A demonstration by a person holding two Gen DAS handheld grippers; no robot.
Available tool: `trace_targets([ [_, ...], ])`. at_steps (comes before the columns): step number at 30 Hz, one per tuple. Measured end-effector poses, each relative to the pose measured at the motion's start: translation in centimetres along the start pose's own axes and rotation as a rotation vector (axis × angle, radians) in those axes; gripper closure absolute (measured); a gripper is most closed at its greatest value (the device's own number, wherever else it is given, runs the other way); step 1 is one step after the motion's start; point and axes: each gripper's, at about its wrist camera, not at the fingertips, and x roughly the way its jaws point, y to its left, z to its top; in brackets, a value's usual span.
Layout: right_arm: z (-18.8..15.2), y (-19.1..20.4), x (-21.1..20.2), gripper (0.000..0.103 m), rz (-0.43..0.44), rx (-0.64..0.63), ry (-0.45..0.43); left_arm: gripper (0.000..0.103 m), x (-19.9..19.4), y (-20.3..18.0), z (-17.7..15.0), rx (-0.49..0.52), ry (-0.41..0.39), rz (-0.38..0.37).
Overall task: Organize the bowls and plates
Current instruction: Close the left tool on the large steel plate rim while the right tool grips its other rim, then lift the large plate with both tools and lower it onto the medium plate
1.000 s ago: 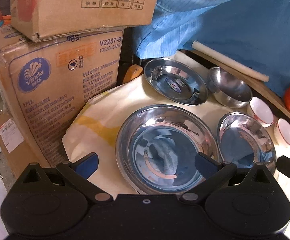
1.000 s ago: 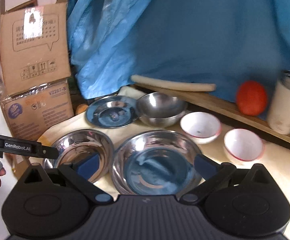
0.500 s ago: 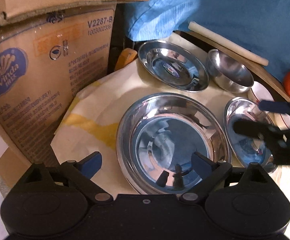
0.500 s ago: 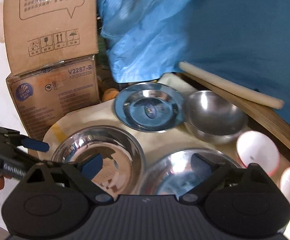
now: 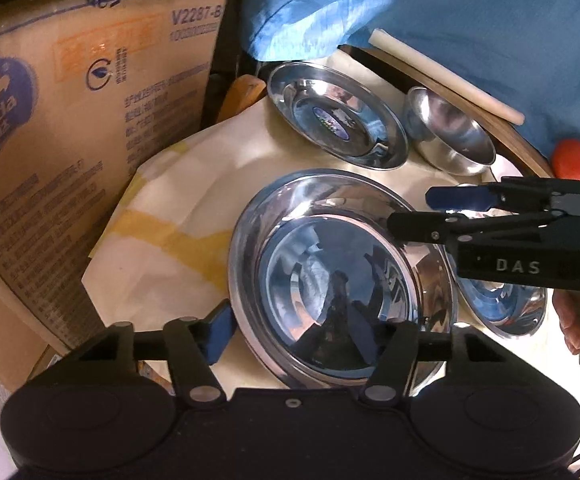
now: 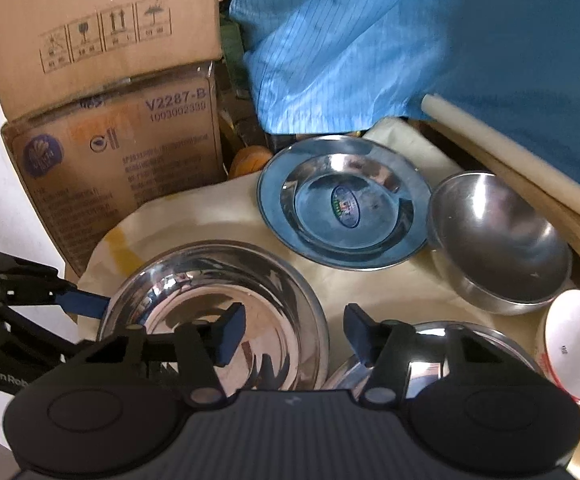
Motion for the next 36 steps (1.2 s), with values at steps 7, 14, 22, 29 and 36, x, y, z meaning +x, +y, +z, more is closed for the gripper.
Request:
trace_targets([
  [7,0.0,0.1,1.1,0.049,-0.004,0.007,0.032,0.057,0.0,0.5,-0.4,-0.016,0.006,0.002],
  [14,-0.3,-0.1,1.5,0.061,-0.018,0.036,0.046,0.060,0.3,0.7,-0.6,-0.030,0.024,-0.002],
  [22,-0.7,-0.4,1.3,0.082,-0.078,0.089,0.015,0.085,0.3,1.1,-0.6,-0.047,0.021,0.060],
  [29,-1.4,-0.1,0.7,0.089,-0.086,0.128,-0.014,0.091,-0.3,1.7,-1.0,-0.087,0.008,0.079],
  [36,-1.6,0.3,-1.3,0.089,-0.072,0.167,-0.072,0.093,-1.6,1.8,-1.3,-0.130,-0.019,0.095],
])
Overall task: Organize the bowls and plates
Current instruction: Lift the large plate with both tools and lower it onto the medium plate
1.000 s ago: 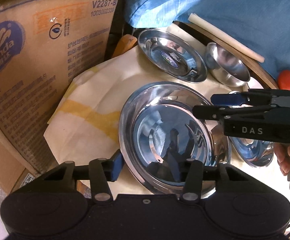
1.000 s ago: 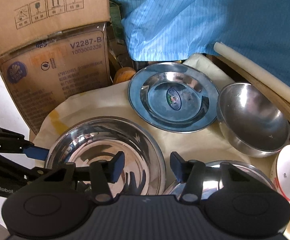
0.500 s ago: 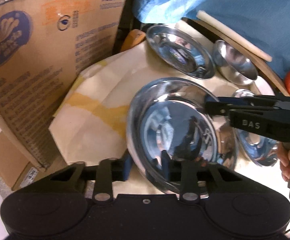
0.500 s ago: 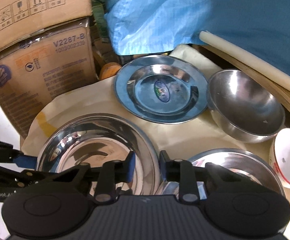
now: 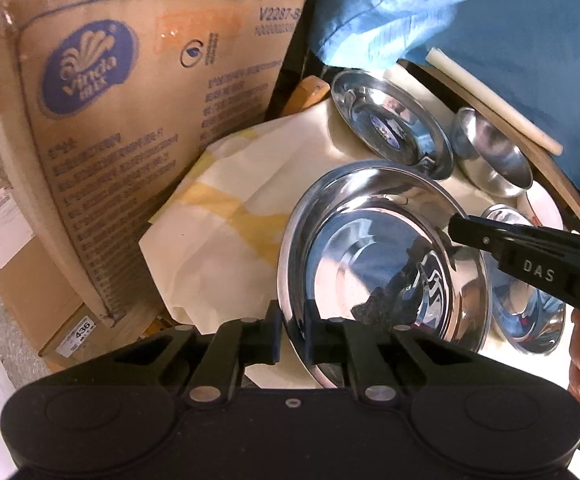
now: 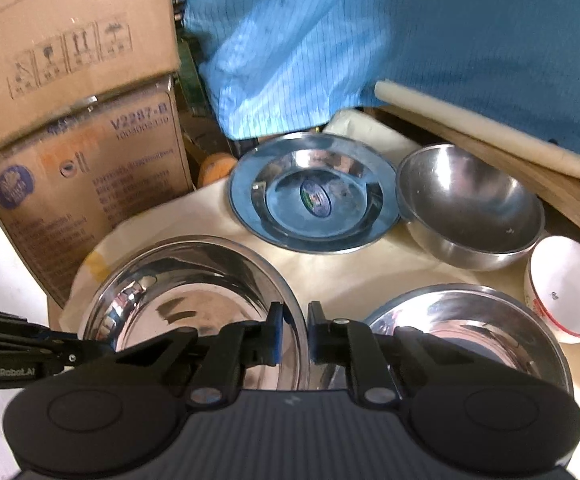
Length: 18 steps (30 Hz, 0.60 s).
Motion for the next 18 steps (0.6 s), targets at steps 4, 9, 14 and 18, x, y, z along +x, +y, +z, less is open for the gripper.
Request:
trace_targets([
  [4,-0.1,-0.3,-1.4,0.089,0.000,0.020,-0.026,0.093,-0.8,-0.5,0.1,0.004,-0.016,0.000],
  [9,0.1,-1.6,-3.6,0.089,-0.012,0.070,-0.074,0.093,-1.5,-1.8,0.9,0.026,-0.033,-0.018],
  [14,0.1,-3.0,-5.9,0.089,-0.051,0.117,-0.119,0.093,-1.9,-3.8,2.0,0.071,-0.045,-0.047],
  [18,-0.5,-5.2,-7.6,0.089,-0.108,0.181,-0.145,0.093,-1.2,-6.4,3.0,0.132,-0.035,-0.089],
])
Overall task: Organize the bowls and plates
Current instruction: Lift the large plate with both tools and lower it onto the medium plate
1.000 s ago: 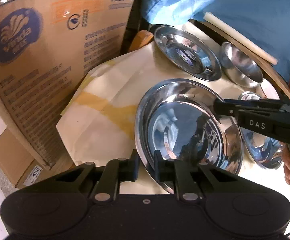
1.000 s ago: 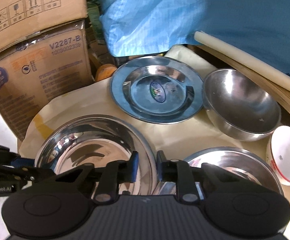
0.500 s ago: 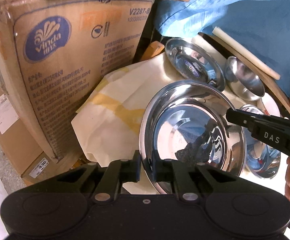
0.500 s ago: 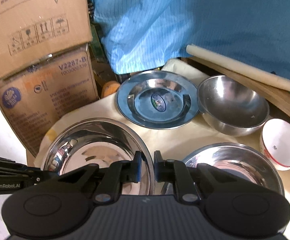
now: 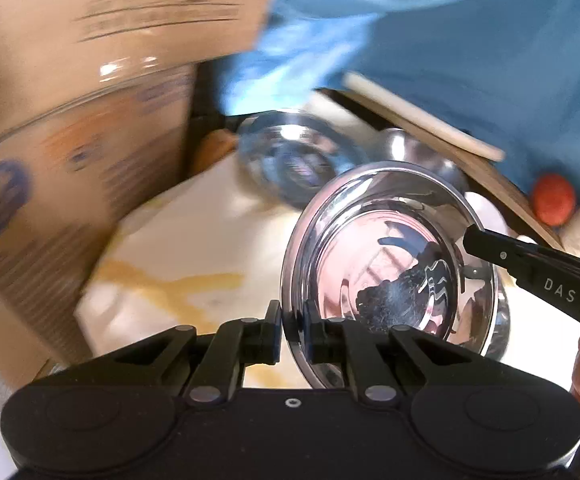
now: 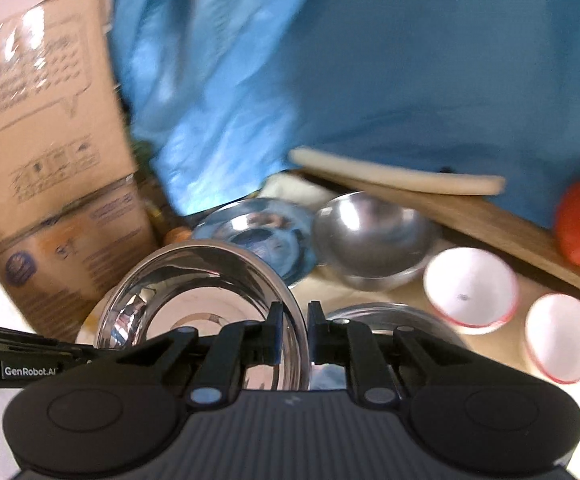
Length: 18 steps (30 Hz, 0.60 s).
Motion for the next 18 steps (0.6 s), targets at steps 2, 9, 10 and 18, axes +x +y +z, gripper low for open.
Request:
trace_targets([
  [2,-0.2,-1.4,-0.8,0.089,-0.036,0.034,-0.010,0.093,0.6,-1.3,0.6,0.036,0.008,-0.029],
  [9,-1.3,-6.2,-2.8,0.089,-0.165,0.171,-0.019,0.093,3.5,-6.5,2.2,0.183,0.063,-0.117],
  [10,-1.5,-6.8,-3.0,0.089,-0.180,0.188,-0.016,0.093,4.0,-7.2,2.3,0.202,0.073,-0.124],
  [18,-2.9,-8.7,-2.0,0.089,-0.234,0.258,0.045,0.092,6.8,-9.4,2.6,0.301,0.140,-0.118],
])
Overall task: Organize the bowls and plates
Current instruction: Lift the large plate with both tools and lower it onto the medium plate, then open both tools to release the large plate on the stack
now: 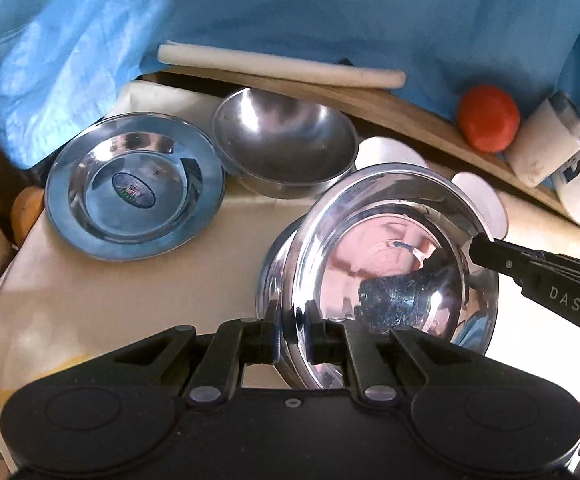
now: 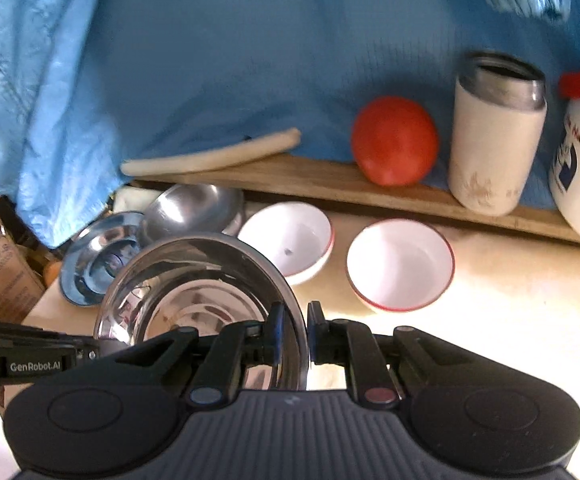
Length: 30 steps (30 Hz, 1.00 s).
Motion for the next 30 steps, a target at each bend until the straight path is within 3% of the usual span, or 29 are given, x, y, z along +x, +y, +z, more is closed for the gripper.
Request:
trace_targets([
  [9,-0.1,1.2,2.0,0.089,-0.016,-0.025,0.068,0.089,1.8,0.2,0.5,0.056,0.073,0.062],
  [23,-0.2,2.2,2.9,0.088,-0.056,-0.052,0.108,0.087,3.0,0.5,0.9,0.065,0.123,0.060],
  [30,-0.3,2.7,3.1,0.081,-0.074,-0.075,0.098,0.086,3.5,0.5,0.8,0.072,0.132,0.051],
])
